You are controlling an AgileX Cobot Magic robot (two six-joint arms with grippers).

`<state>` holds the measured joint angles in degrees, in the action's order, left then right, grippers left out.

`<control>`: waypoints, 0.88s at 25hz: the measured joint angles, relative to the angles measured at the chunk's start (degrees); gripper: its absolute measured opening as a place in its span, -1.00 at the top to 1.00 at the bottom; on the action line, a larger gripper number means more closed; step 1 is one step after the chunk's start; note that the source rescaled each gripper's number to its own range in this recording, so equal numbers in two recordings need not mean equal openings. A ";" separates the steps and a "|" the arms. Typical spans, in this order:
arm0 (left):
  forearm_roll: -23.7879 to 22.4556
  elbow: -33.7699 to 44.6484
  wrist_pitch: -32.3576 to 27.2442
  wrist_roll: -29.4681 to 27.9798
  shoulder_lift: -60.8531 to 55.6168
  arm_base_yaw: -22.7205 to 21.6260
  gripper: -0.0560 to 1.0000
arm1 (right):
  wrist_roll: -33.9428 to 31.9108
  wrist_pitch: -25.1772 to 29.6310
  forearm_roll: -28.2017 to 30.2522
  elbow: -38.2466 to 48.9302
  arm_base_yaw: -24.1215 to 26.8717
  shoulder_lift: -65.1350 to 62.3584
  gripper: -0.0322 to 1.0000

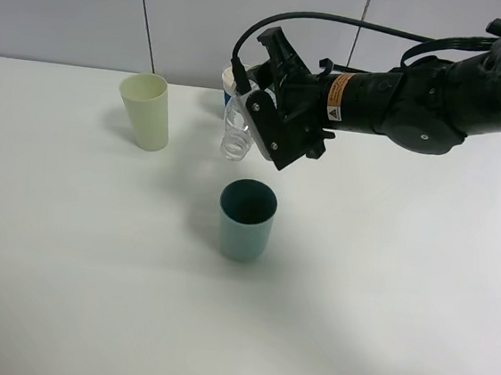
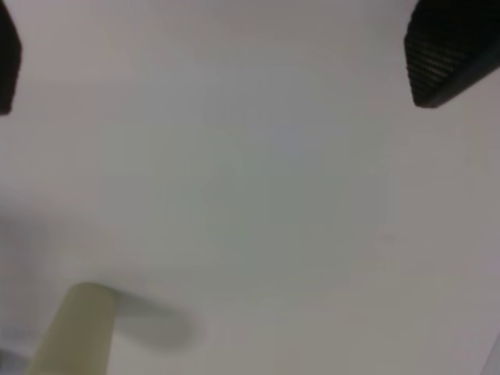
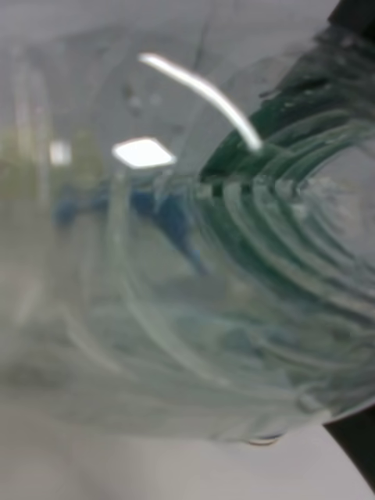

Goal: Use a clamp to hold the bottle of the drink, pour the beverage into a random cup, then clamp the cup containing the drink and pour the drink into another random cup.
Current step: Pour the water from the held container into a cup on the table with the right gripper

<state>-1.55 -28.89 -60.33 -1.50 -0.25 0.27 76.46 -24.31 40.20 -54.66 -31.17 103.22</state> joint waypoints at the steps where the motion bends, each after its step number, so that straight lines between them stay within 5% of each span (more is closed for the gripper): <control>1: 0.00 0.00 0.00 0.00 0.00 0.00 -1.00 | 0.00 -0.21 0.00 0.00 0.00 0.00 0.87; 22: 0.00 0.00 0.00 0.00 0.00 0.00 -1.00 | 5.03 -0.81 0.00 0.00 0.00 0.00 0.87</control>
<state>-1.55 -28.89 -60.33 -1.50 -0.25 0.27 81.49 -25.11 40.20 -54.66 -31.17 103.22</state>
